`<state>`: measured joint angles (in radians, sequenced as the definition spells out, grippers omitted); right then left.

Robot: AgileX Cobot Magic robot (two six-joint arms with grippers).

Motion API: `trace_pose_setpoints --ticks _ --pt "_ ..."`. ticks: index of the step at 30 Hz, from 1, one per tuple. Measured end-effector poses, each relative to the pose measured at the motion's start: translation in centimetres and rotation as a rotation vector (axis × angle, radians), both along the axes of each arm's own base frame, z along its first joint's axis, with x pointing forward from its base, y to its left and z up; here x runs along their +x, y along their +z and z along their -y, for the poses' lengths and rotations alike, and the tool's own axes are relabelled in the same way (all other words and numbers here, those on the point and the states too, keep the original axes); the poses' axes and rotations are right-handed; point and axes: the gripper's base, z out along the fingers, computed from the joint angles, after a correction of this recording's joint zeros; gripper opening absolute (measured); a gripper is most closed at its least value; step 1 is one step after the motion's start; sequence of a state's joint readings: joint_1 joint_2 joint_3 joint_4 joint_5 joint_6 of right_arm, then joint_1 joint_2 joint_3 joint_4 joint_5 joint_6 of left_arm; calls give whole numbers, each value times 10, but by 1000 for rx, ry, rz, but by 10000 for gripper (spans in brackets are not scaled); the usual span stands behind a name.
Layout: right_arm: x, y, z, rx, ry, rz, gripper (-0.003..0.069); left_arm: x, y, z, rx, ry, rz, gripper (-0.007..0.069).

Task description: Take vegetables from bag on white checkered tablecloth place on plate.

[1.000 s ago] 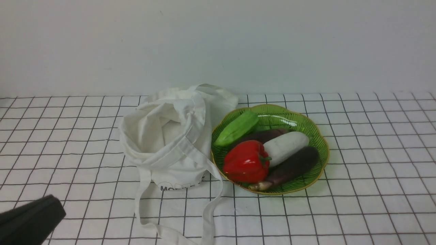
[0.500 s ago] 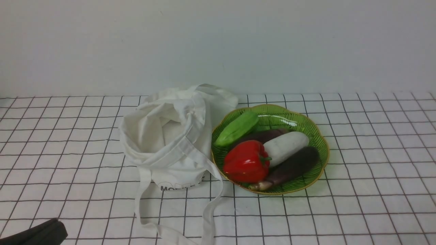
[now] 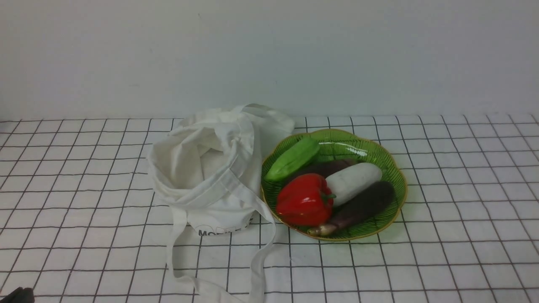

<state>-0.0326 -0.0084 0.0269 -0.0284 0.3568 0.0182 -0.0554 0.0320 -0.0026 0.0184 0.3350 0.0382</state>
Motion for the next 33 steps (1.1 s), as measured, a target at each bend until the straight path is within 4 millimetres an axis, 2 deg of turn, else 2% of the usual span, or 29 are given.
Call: trace_pose_setpoints --ticks 3,14,33 --pt "0 0 0 0 0 0 -18 -1 -7 -2 4 38 6 -8" --pt "0 0 0 0 0 0 -18 -3 -12 -3 8 52 -29 -8" --pt "0 0 0 0 0 0 -18 -3 -12 -1 9 15 -34 -8"
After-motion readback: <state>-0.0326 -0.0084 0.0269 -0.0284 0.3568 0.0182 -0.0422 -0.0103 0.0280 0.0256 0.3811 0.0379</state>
